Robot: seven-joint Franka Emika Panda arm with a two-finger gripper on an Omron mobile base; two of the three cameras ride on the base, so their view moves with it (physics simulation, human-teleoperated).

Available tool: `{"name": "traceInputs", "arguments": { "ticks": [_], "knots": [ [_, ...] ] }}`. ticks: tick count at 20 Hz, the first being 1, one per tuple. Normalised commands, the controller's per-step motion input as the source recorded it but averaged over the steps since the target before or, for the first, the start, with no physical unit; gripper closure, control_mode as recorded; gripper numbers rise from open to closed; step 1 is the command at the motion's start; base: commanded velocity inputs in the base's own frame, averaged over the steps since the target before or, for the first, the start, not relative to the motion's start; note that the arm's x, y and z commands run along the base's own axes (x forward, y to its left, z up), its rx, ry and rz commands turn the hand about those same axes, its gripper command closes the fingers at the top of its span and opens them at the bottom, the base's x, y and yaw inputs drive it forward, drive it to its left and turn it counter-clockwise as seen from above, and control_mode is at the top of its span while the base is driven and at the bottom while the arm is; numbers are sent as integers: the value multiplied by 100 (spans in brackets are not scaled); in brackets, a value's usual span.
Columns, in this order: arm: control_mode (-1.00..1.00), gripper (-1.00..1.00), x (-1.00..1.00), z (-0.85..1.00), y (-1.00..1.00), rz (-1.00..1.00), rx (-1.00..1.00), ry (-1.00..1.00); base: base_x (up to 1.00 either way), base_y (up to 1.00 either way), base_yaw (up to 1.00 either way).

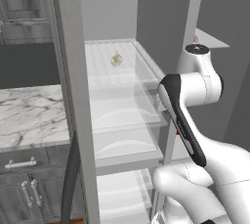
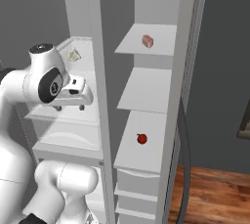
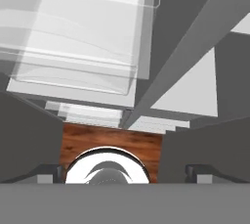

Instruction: Pick up the frozen steak from the freezer, place it on any shelf in the fridge, and close the fridge and freezer doors when done.

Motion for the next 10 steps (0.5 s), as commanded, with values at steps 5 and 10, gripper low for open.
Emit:
{"name": "traceInputs", "arguments": {
  "ticks": [5,10],
  "knots": [
    [-100,-100,0,0,-36,0,0,0,0,0,0],
    [-100,-100,0,0,-29,0,0,0,0,0,0]
  ]
}}
